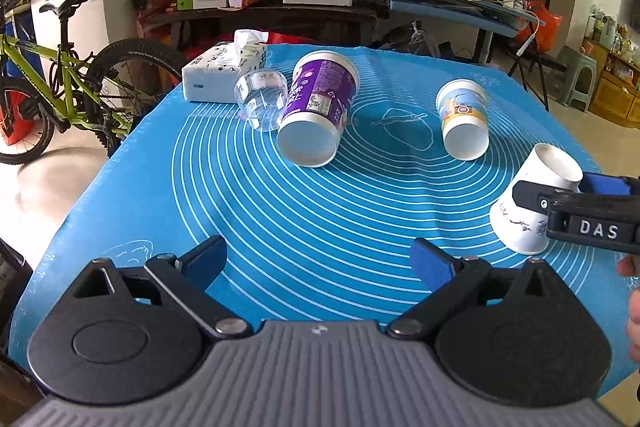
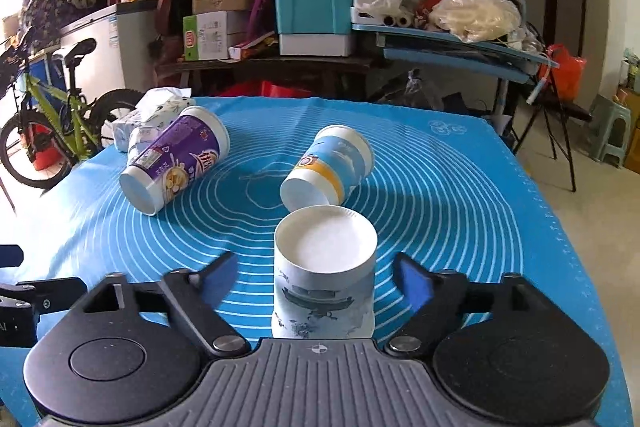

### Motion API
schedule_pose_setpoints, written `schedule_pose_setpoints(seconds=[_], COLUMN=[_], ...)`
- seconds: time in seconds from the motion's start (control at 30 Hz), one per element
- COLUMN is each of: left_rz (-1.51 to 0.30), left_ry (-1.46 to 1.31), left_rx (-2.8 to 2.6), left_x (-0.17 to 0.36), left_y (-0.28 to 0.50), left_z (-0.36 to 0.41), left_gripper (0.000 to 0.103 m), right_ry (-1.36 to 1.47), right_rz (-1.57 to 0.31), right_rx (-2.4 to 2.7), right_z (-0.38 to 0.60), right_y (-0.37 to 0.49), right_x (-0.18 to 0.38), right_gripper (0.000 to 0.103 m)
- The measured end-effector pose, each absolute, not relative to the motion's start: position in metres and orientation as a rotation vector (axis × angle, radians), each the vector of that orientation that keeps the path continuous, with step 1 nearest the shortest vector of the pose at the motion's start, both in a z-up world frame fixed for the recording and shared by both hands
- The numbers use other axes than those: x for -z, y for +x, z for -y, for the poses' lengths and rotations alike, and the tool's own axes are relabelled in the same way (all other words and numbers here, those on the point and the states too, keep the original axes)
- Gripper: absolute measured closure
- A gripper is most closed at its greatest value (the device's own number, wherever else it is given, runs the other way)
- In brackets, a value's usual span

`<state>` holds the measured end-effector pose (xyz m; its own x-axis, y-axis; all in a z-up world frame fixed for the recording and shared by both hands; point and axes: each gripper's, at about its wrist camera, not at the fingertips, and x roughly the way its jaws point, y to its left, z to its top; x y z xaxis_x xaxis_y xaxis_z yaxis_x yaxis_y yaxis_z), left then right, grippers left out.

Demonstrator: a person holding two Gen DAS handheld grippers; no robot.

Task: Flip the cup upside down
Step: 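Open the right gripper and release the cup on the mat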

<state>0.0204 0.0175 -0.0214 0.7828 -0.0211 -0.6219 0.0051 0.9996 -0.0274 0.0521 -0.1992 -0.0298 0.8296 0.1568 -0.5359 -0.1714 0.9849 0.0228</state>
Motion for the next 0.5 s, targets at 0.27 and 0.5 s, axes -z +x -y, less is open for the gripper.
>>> schedule_pose_setpoints(seconds=[0.27, 0.5], left_rz=[-0.65, -0.635], left_ry=[-0.016, -0.008], left_rx=[0.032, 0.036], left_x=[0.014, 0.01], left_y=[0.011, -0.002], left_z=[-0.012, -0.007], left_gripper=[0.006, 0.006], right_ry=[-0.007, -0.001], right_rz=[-0.569, -0.552], right_rx=[-0.158, -0.148], right_z=[0.201, 0.206], right_y=[0.029, -0.001], right_x=[0.024, 0.019], right_gripper=[0.005, 0.005])
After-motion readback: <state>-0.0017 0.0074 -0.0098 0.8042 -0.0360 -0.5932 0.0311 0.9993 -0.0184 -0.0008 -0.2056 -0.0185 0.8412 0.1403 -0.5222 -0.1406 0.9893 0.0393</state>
